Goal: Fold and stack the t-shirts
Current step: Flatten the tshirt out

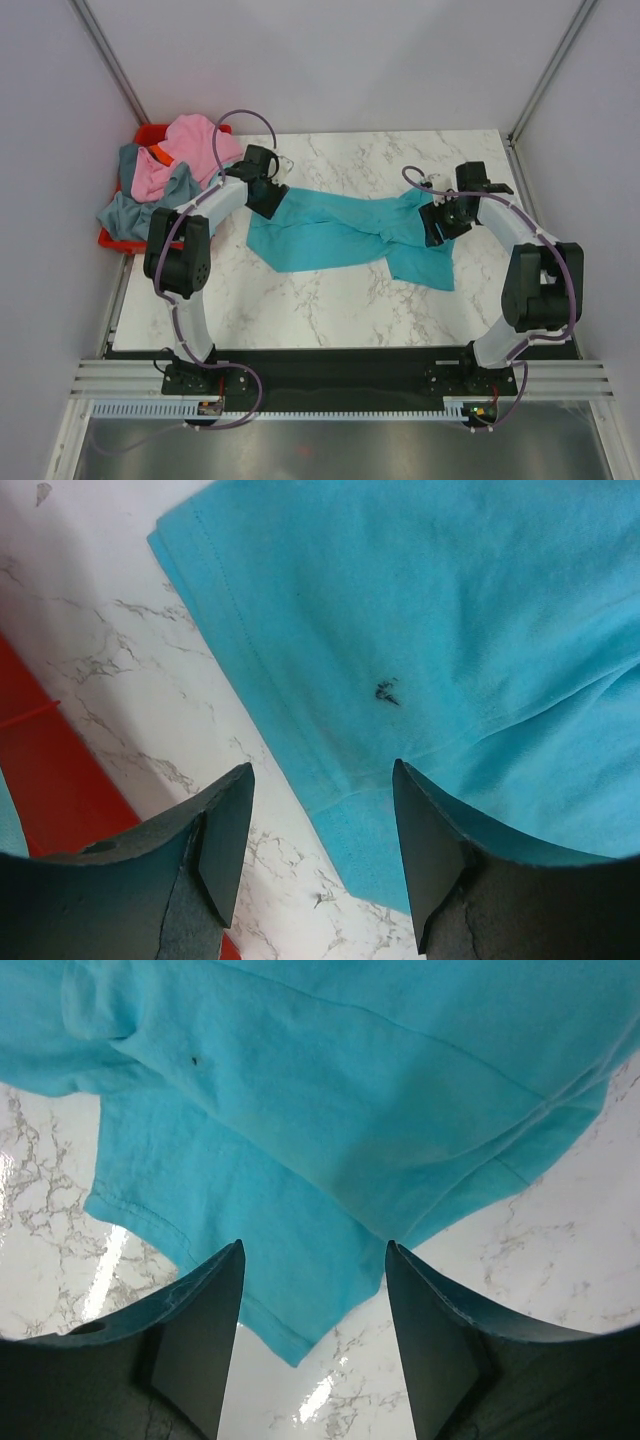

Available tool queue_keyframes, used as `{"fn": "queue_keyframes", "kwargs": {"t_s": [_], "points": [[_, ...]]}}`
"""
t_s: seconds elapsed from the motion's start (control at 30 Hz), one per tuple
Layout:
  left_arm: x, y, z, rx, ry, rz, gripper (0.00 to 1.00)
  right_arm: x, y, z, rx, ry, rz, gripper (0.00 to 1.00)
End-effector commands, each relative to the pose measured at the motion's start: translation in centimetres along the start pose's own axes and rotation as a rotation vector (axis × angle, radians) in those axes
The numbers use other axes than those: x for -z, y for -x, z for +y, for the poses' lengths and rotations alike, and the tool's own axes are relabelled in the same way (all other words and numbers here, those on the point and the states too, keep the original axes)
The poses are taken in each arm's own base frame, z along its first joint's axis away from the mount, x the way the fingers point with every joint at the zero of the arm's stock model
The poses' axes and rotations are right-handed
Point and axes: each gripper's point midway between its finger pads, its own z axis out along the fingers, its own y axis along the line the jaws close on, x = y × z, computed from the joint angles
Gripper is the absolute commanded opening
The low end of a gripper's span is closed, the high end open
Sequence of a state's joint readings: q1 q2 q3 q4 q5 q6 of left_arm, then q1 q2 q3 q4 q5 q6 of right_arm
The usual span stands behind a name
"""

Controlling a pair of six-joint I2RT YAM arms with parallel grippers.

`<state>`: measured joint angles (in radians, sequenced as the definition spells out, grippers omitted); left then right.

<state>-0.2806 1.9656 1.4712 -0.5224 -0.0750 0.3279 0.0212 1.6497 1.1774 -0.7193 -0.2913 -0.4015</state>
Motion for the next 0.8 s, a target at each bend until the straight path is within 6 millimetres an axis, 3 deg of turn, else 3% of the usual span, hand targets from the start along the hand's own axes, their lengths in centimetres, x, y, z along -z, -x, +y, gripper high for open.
{"fn": "queue_keyframes", "kwargs": {"t_s": [0.0, 0.2, 0.47, 0.7, 0.77], "points": [[0.7, 0.3, 0.0, 0.004, -0.013, -0.02, 0.65, 0.4, -0.3, 0.0, 0.009, 0.02, 0.002, 0.67], [0.9, 0.7, -0.2, 0.026, -0.022, -0.03, 0.65, -1.2, -1.5, -0.7, 0.004, 0.009, 0.053, 0.66], [1.0, 0.4, -0.3, 0.032, -0.022, -0.02, 0.65, -4.0, -1.2, -2.3, 0.0, -0.007, 0.08, 0.56], [0.9, 0.3, -0.6, 0.034, -0.02, -0.011, 0.65, -4.2, 0.1, -3.5, -0.006, -0.058, 0.047, 0.37], [0.7, 0.3, -0.8, 0.031, -0.022, -0.009, 0.65, -4.2, 0.3, -3.8, -0.019, -0.077, 0.042, 0.21]]}}
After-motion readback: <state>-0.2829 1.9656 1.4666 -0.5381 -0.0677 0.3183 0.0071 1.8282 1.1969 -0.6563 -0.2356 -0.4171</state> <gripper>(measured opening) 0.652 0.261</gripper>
